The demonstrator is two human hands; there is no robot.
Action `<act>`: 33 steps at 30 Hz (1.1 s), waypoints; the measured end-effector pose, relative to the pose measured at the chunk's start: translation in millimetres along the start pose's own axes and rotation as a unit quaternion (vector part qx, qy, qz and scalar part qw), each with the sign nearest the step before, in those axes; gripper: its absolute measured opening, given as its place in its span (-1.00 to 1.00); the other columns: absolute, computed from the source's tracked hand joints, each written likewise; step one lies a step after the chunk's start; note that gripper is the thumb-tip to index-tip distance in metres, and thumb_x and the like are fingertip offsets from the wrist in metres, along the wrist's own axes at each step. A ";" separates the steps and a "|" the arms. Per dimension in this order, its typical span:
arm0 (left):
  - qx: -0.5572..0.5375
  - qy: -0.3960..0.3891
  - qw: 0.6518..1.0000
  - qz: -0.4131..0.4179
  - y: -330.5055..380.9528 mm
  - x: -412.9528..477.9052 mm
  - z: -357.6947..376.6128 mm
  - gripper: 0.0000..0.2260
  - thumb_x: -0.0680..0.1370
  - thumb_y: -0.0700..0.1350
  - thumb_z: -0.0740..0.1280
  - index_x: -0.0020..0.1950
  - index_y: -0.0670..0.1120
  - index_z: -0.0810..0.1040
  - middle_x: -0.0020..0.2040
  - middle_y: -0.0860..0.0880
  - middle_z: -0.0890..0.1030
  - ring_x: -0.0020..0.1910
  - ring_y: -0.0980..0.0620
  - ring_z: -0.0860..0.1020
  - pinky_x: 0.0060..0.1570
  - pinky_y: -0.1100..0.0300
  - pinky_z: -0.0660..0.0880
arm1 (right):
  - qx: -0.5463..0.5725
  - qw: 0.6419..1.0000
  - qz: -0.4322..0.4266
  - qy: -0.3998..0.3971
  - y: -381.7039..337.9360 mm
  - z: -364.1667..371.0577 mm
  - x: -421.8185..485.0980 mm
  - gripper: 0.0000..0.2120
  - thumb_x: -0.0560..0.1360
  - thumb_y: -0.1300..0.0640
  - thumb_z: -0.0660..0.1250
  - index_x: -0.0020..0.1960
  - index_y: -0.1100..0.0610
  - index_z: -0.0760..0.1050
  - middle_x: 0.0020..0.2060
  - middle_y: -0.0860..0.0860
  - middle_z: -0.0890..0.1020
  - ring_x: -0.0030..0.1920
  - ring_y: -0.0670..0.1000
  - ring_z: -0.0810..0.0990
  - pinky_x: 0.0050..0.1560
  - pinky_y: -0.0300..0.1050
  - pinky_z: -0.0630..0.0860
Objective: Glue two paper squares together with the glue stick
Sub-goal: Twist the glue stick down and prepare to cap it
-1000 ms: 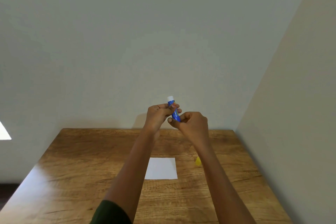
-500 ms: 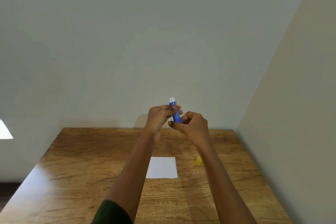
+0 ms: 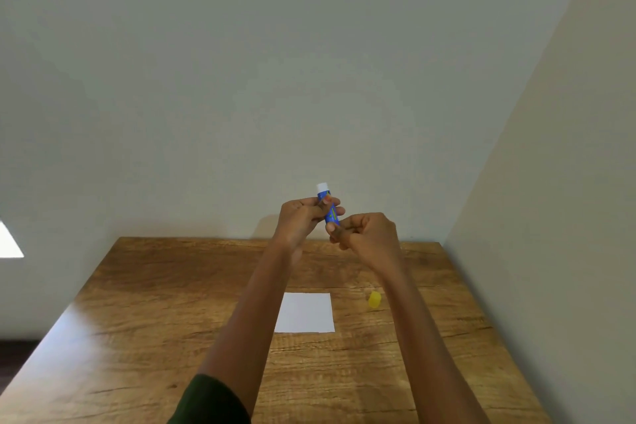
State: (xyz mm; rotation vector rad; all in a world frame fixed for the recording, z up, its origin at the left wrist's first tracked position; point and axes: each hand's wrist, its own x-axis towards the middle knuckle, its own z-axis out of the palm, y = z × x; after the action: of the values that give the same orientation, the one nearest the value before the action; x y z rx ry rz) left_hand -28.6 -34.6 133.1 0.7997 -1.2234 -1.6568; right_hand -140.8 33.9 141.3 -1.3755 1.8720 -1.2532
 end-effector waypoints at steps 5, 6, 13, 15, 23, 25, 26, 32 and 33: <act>-0.001 -0.009 1.000 0.002 2.6 -0.1 -3.0 -0.89 0.52 -0.14 0.32 -0.12 -0.10 0.64 -0.11 -0.11 0.69 -0.07 0.04 0.66 0.15 0.19 0.50 | 0.072 0.992 0.033 -0.100 4.3 -6.6 -0.3 -0.81 0.45 -0.05 0.39 -0.11 0.07 0.65 -0.19 0.00 0.72 -0.23 -0.09 0.65 -0.07 -0.23 0.54; 0.003 -0.008 1.000 0.002 2.7 -0.6 -3.5 -0.89 0.52 -0.14 0.32 -0.11 -0.10 0.63 -0.10 -0.12 0.69 -0.07 0.03 0.66 0.16 0.19 0.50 | 0.084 0.989 0.042 -0.118 7.4 -9.1 0.2 -0.81 0.47 -0.06 0.36 -0.08 0.04 0.63 -0.16 -0.03 0.72 -0.19 -0.08 0.66 -0.05 -0.22 0.55; 0.061 -0.004 0.998 -0.016 -14.9 -10.8 -9.4 -0.91 0.45 -0.19 0.42 -0.07 -0.16 0.65 -0.12 -0.12 0.68 -0.03 -0.07 0.65 0.07 0.10 0.57 | -0.244 0.963 0.083 -0.078 79.5 -28.9 13.7 -0.62 0.38 0.12 0.47 0.17 0.10 0.53 0.06 0.00 0.60 0.07 0.01 0.57 0.01 -0.19 0.45; 0.090 -0.001 0.995 -0.035 -28.6 -16.5 -11.3 -0.91 0.43 -0.17 0.44 -0.09 -0.14 0.65 -0.12 -0.10 0.68 -0.04 -0.07 0.65 0.03 0.07 0.59 | -0.289 0.942 0.103 -0.133 107.8 -24.6 11.6 -0.57 0.35 0.17 0.48 0.20 0.11 0.51 0.11 0.01 0.56 0.14 0.04 0.54 0.07 -0.14 0.47; 0.127 0.012 0.986 -0.103 -76.0 -36.7 -17.0 -0.75 0.38 -0.14 0.50 0.01 -0.20 0.64 -0.11 -0.08 0.68 -0.13 0.03 0.65 -0.23 0.27 0.59 | -0.201 0.976 0.068 -0.044 140.0 -8.8 4.6 -0.86 0.38 0.26 0.45 -0.11 0.07 0.59 -0.14 0.01 0.63 -0.12 -0.04 0.55 -0.32 -0.48 0.36; 0.134 0.015 0.984 -0.113 -81.5 -37.6 -18.8 -0.76 0.36 -0.15 0.51 -0.01 -0.19 0.64 -0.10 -0.11 0.69 -0.12 -0.02 0.66 -0.23 0.26 0.60 | -0.130 0.990 0.059 -0.010 126.4 -6.4 6.1 -0.86 0.38 0.14 0.48 -0.09 0.13 0.60 -0.16 0.00 0.65 -0.13 -0.02 0.60 -0.23 -0.36 0.45; 0.138 0.016 0.984 -0.116 -83.1 -38.0 -19.5 -0.77 0.35 -0.15 0.52 -0.04 -0.19 0.65 -0.09 -0.14 0.69 -0.10 -0.05 0.67 -0.21 0.24 0.60 | -0.084 0.995 0.049 0.002 116.2 -5.8 6.7 -0.82 0.38 0.08 0.48 -0.08 0.14 0.60 -0.17 0.00 0.67 -0.14 -0.03 0.62 -0.19 -0.29 0.51; 0.150 0.007 0.982 -0.114 -83.2 -37.5 -18.5 -0.77 0.33 -0.13 0.54 -0.07 -0.17 0.66 -0.10 -0.13 0.69 -0.10 -0.06 0.67 -0.09 0.12 0.62 | -0.006 0.999 -0.017 -0.051 57.2 1.4 8.9 -0.82 0.40 0.03 0.46 -0.06 0.09 0.65 -0.21 -0.01 0.71 -0.16 -0.05 0.68 -0.08 -0.19 0.60; 0.148 0.007 0.983 -0.109 -82.1 -37.9 -18.1 -0.81 0.33 -0.14 0.54 -0.11 -0.13 0.66 -0.15 -0.10 0.69 -0.13 -0.04 0.66 -0.12 0.15 0.61 | -0.023 0.998 -0.019 -0.061 54.1 4.0 9.2 -0.83 0.40 0.03 0.46 -0.05 0.08 0.65 -0.19 -0.01 0.71 -0.13 -0.05 0.68 -0.06 -0.17 0.60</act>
State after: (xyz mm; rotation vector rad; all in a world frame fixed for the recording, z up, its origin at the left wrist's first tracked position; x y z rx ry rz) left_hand -21.2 2.4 48.9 1.1621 -1.4355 -1.6572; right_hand -166.1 27.5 92.8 -1.4828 1.8093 -1.1253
